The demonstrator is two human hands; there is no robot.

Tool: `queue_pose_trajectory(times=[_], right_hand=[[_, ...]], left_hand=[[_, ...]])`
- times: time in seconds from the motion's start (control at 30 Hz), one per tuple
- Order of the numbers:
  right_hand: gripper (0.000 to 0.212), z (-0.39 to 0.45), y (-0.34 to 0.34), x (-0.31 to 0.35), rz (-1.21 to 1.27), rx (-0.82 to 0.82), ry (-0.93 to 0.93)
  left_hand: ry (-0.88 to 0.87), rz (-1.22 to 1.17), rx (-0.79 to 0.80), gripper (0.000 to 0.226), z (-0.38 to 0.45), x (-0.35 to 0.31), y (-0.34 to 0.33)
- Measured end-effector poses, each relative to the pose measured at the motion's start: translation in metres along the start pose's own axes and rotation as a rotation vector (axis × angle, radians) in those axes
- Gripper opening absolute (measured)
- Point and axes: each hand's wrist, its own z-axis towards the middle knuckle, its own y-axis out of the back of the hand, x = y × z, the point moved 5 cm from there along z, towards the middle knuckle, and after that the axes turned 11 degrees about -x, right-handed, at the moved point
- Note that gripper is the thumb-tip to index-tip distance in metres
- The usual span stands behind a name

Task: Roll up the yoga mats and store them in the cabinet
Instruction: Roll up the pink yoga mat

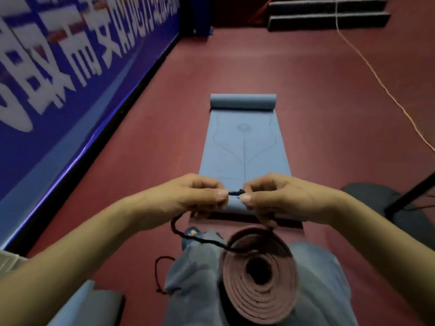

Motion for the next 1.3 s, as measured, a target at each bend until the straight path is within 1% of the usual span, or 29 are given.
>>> queue_pose_trajectory(times=[0.03, 0.1, 0.17, 0.2, 0.23, 0.3, 0.33, 0.37, 0.43, 0.5, 0.53, 0.57, 0.6, 0.63, 0.67, 0.7, 0.73, 0.77, 0.8, 0.83, 0.87, 0.9, 0.97, 1.03, 1.07, 1.13, 1.17, 1.23, 1.3], right_hand=[[0.03, -0.019, 0.004, -0.001, 0.039, -0.03, -0.003], [0.041, -0.055, 0.012, -0.004, -0.034, -0.078, 0.004], [0.063, -0.091, 0.016, -0.008, -0.212, -0.09, -0.064], [0.067, -0.109, 0.014, -0.009, -0.303, -0.085, -0.133], [0.065, -0.126, 0.011, -0.01, -0.399, -0.083, -0.201], [0.057, -0.151, -0.001, -0.01, -0.642, -0.11, -0.289], [0.054, -0.158, -0.009, -0.009, -0.793, -0.141, -0.302], [0.053, -0.161, -0.016, -0.01, -0.968, -0.165, -0.304], [0.046, -0.162, -0.031, -0.011, -1.189, -0.194, -0.331], [0.043, -0.158, -0.037, -0.021, -1.269, -0.181, -0.389], [0.038, -0.154, -0.039, -0.022, -1.273, -0.187, -0.386], [0.023, -0.149, -0.036, -0.03, -1.261, -0.226, -0.359], [0.006, -0.144, -0.035, -0.035, -1.271, -0.247, -0.319], [0.019, -0.14, -0.032, -0.048, -1.319, -0.235, -0.287], [0.028, -0.138, -0.03, -0.051, -1.357, -0.226, -0.303], [0.031, -0.134, -0.029, -0.057, -1.362, -0.214, -0.318], [0.032, -0.131, -0.029, -0.059, -1.361, -0.228, -0.321], [0.034, -0.128, -0.03, -0.061, -1.364, -0.268, -0.262], [0.043, -0.125, -0.028, -0.06, -1.387, -0.313, -0.21], [0.052, -0.125, -0.026, -0.064, -1.382, -0.297, -0.227], [0.056, -0.123, -0.023, -0.071, -1.364, -0.356, -0.196], [0.054, -0.123, -0.017, -0.078, -1.34, -0.423, -0.194], [0.043, -0.124, -0.014, -0.082, -1.334, -0.423, -0.21], [0.028, -0.123, -0.004, -0.083, -1.305, -0.544, -0.212], [0.029, -0.122, 0.001, -0.084, -1.328, -0.597, -0.2], [0.045, -0.123, 0.003, -0.091, -1.276, -0.583, -0.262], [0.053, -0.123, 0.0, -0.09, -1.272, -0.581, -0.256], [0.067, -0.121, -0.005, -0.096, -1.301, -0.588, -0.209], [0.081, -0.123, -0.01, -0.099, -1.324, -0.565, -0.191]], left_hand=[[-0.023, 0.108, 0.031, 0.046, -0.009, -0.003, -0.005], [-0.081, 0.336, 0.033, 0.065, -0.028, -0.002, -0.015], [-0.158, 0.562, -0.095, 0.074, -0.043, 0.0, -0.022], [-0.188, 0.679, -0.17, 0.077, -0.048, 0.0, -0.024], [-0.188, 0.789, -0.196, 0.08, -0.052, 0.001, -0.028], [-0.152, 0.97, -0.155, 0.084, -0.056, 0.007, -0.037], [-0.174, 1.048, -0.139, 0.083, -0.058, 0.009, -0.045], [-0.24, 1.111, -0.158, 0.076, -0.061, 0.006, -0.054], [-0.44, 1.231, -0.235, 0.054, -0.066, 0.001, -0.071], [-0.554, 1.357, -0.303, 0.043, -0.068, 0.001, -0.083], [-0.533, 1.428, -0.284, 0.04, -0.067, 0.003, -0.088], [-0.499, 1.49, -0.256, 0.038, -0.066, 0.005, -0.091], [-0.442, 1.52, -0.224, 0.041, -0.064, 0.008, -0.091], [-0.391, 1.514, -0.209, 0.044, -0.062, 0.01, -0.091], [-0.344, 1.52, -0.197, 0.046, -0.06, 0.012, -0.089], [-0.318, 1.526, -0.2, 0.047, -0.058, 0.013, -0.088], [-0.301, 1.516, -0.205, 0.048, -0.057, 0.015, -0.086], [-0.303, 1.508, -0.213, 0.046, -0.055, 0.016, -0.083], [-0.296, 1.519, -0.198, 0.045, -0.055, 0.018, -0.078], [-0.293, 1.527, -0.19, 0.048, -0.056, 0.019, -0.074], [-0.288, 1.53, -0.183, 0.054, -0.057, 0.021, -0.071], [-0.293, 1.527, -0.196, 0.06, -0.059, 0.021, -0.068], [-0.297, 1.515, -0.218, 0.068, -0.066, 0.023, -0.064], [-0.263, 1.471, -0.236, 0.075, -0.072, 0.03, -0.058], [-0.249, 1.473, -0.246, 0.076, -0.076, 0.036, -0.055], [-0.219, 1.518, -0.238, 0.071, -0.079, 0.038, -0.055], [-0.152, 1.532, -0.225, 0.068, -0.079, 0.039, -0.054], [-0.084, 1.571, -0.242, 0.077, -0.078, 0.04, -0.048], [-0.156, 1.553, -0.292, 0.087, -0.078, 0.041, -0.045]])
